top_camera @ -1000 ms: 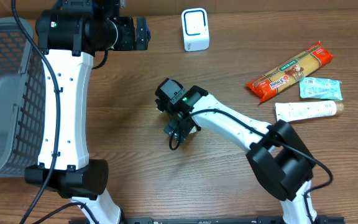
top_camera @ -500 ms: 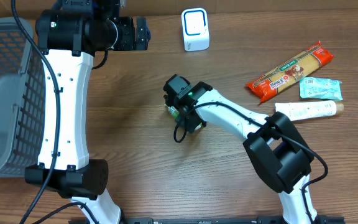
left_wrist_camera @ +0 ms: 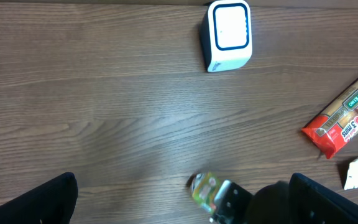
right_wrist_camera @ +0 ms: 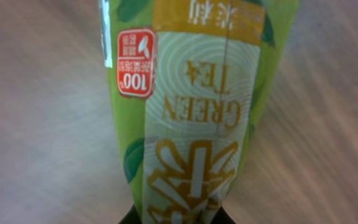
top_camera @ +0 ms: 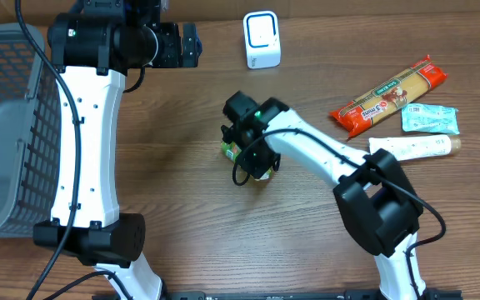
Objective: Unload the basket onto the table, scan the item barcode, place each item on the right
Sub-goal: 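Lift the juice carton and raise it toward the scanner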
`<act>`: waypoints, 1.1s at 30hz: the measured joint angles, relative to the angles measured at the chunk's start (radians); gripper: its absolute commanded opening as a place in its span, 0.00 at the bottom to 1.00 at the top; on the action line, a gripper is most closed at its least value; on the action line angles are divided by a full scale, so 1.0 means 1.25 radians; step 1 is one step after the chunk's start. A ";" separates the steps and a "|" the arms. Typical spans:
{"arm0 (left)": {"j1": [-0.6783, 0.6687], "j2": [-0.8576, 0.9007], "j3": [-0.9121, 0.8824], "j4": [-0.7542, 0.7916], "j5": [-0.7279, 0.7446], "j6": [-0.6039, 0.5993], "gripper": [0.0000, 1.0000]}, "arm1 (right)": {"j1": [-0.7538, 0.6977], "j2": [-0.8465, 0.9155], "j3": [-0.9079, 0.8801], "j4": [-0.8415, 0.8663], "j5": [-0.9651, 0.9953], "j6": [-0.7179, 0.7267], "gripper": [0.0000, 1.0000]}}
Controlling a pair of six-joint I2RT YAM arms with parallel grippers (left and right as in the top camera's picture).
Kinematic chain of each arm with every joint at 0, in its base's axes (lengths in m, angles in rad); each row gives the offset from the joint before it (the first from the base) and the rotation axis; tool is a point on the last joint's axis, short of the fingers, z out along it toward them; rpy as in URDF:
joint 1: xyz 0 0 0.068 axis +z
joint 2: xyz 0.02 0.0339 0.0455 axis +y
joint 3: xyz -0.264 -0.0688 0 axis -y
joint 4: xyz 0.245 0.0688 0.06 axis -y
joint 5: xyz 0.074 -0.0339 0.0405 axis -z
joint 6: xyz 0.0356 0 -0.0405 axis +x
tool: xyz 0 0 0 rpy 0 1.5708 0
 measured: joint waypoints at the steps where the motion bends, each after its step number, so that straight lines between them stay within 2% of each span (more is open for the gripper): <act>1: 0.000 0.000 0.000 0.000 0.000 0.000 1.00 | -0.011 0.000 0.014 -0.021 -0.045 -0.008 0.04; 8: 0.000 0.000 0.000 0.000 0.000 0.000 1.00 | -0.188 -0.012 0.066 -0.110 -0.431 -0.101 0.04; 15: 0.000 0.000 0.000 0.000 0.000 0.000 1.00 | -0.397 -0.029 0.066 -0.138 -0.664 -0.126 0.04; 22: 0.000 0.000 0.000 0.000 0.000 0.000 1.00 | -0.468 -0.137 0.066 -0.134 -0.790 -0.143 0.04; 27: 0.000 0.000 0.000 0.000 0.000 0.000 1.00 | -0.484 -0.266 0.070 -0.128 -0.839 -0.146 0.04; 33: 0.000 0.000 0.000 0.000 0.000 0.000 0.99 | -0.482 -0.337 0.071 -0.120 -0.854 -0.149 0.04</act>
